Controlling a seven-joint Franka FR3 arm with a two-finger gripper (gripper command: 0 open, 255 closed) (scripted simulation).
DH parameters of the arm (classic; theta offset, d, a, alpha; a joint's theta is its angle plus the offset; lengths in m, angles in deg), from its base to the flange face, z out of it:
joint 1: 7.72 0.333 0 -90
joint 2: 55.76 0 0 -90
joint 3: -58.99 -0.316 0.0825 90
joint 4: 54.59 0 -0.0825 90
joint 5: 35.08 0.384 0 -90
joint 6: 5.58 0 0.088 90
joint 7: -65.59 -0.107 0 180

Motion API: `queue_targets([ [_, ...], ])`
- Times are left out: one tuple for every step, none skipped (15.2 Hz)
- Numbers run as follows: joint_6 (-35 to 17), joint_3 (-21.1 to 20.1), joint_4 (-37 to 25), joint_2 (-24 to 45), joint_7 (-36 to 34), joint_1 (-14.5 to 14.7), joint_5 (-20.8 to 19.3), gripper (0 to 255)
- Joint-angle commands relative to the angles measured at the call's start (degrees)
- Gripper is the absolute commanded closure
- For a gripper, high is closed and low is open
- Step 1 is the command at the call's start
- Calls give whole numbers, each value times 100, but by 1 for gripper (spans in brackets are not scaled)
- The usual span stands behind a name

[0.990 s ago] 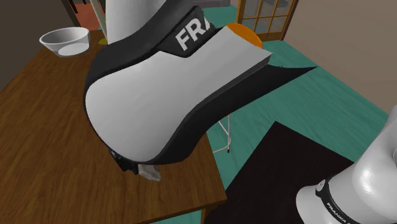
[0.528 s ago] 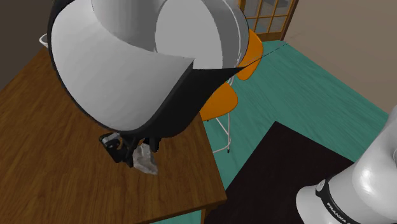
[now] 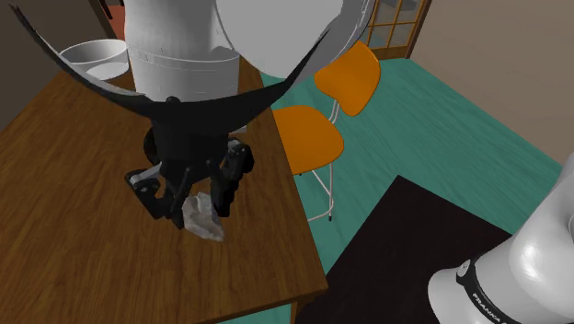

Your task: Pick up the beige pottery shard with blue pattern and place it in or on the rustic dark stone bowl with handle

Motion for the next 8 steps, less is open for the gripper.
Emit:
queue_targets([
  [160, 13, -103, -58, -38, -8, -25, 255],
  [241, 21, -150, -92, -53, -12, -34, 255],
  [321, 30, -199, -126, -69, -16, -44, 255],
  [402, 38, -249, -157, -84, -20, -54, 255],
  [481, 46, -300, -188, -99, -24, -64, 255],
  [561, 55, -352, -216, -115, -28, -74, 255],
  [640, 63, -405, -244, -130, -32, -84, 255],
  [719, 72, -459, -270, -145, -36, -94, 255],
])
